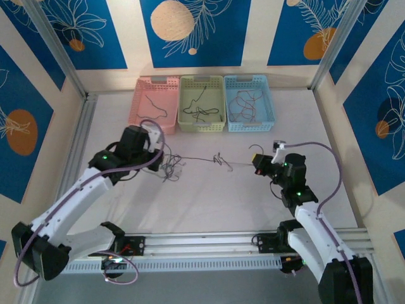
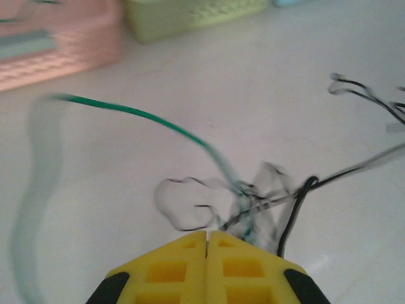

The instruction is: Untangle the cables

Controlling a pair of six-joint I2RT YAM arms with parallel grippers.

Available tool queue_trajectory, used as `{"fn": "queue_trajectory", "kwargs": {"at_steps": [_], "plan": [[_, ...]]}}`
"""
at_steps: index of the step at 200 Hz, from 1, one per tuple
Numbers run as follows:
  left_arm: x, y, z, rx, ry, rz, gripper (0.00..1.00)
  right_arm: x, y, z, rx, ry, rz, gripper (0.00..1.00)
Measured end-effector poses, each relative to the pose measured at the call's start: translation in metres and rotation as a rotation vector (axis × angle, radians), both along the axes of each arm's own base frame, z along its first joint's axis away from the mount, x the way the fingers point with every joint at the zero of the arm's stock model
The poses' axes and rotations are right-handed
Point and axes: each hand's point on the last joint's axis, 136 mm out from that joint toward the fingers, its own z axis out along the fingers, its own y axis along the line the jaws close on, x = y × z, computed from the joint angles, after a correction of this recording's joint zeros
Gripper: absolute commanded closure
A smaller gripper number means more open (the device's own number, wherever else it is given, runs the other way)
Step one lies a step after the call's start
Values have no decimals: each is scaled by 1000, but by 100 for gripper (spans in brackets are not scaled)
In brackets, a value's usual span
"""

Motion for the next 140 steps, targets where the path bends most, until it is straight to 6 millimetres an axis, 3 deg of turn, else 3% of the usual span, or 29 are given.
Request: {"fn": "queue_trajectory", "kwargs": {"at_steps": [24, 57, 88, 140], "plan": [[2, 63, 12, 105, -37, 202, 100, 1, -42, -25, 4, 83, -180, 100], [-8, 82, 12, 152, -24, 240, 100, -3, -51, -40, 26, 142, -222, 100], [-13, 64, -1, 79, 24, 167, 100, -4, -43, -45, 48, 163, -182, 100], [-24, -13, -17, -201, 133, -78, 67, -3, -14, -31, 70, 124, -45, 100]]}}
